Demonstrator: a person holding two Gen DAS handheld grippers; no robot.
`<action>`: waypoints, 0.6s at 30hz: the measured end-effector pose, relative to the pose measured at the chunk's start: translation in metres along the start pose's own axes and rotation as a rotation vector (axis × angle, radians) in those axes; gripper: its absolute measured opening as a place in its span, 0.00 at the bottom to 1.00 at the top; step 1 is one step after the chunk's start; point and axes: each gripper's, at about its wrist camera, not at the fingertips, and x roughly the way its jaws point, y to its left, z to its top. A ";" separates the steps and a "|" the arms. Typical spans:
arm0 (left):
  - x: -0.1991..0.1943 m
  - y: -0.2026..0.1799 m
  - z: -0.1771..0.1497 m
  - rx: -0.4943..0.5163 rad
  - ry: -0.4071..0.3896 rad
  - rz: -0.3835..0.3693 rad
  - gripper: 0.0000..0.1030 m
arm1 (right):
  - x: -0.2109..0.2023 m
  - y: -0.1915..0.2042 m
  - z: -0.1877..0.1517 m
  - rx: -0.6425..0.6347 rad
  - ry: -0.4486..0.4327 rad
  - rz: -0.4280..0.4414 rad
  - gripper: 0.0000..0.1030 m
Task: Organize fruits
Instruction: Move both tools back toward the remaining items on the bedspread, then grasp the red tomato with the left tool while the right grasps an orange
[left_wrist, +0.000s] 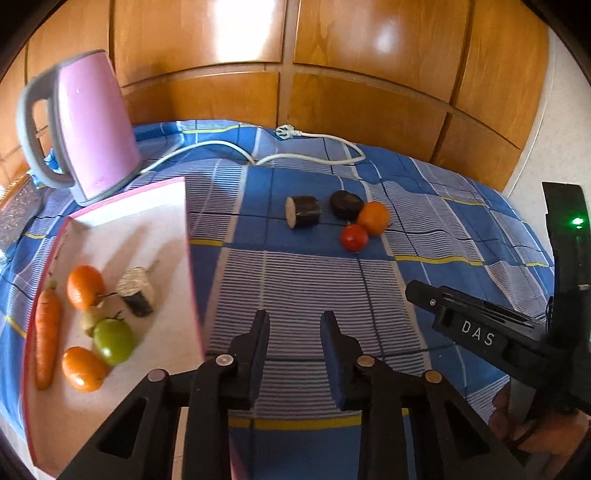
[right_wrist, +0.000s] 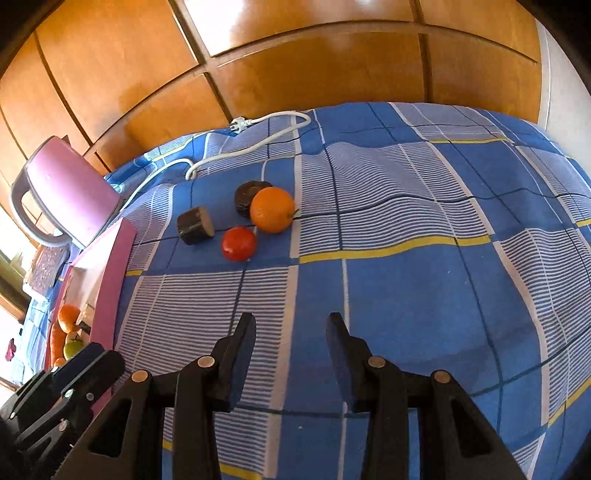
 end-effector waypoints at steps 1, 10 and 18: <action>0.002 -0.002 0.001 -0.001 0.003 -0.003 0.28 | 0.001 -0.001 0.001 0.002 0.001 -0.001 0.39; 0.025 -0.013 0.017 -0.019 0.026 -0.050 0.28 | 0.005 -0.003 0.029 -0.007 -0.015 0.039 0.39; 0.041 -0.015 0.022 -0.030 0.034 -0.054 0.28 | 0.024 0.003 0.057 -0.017 -0.022 0.083 0.39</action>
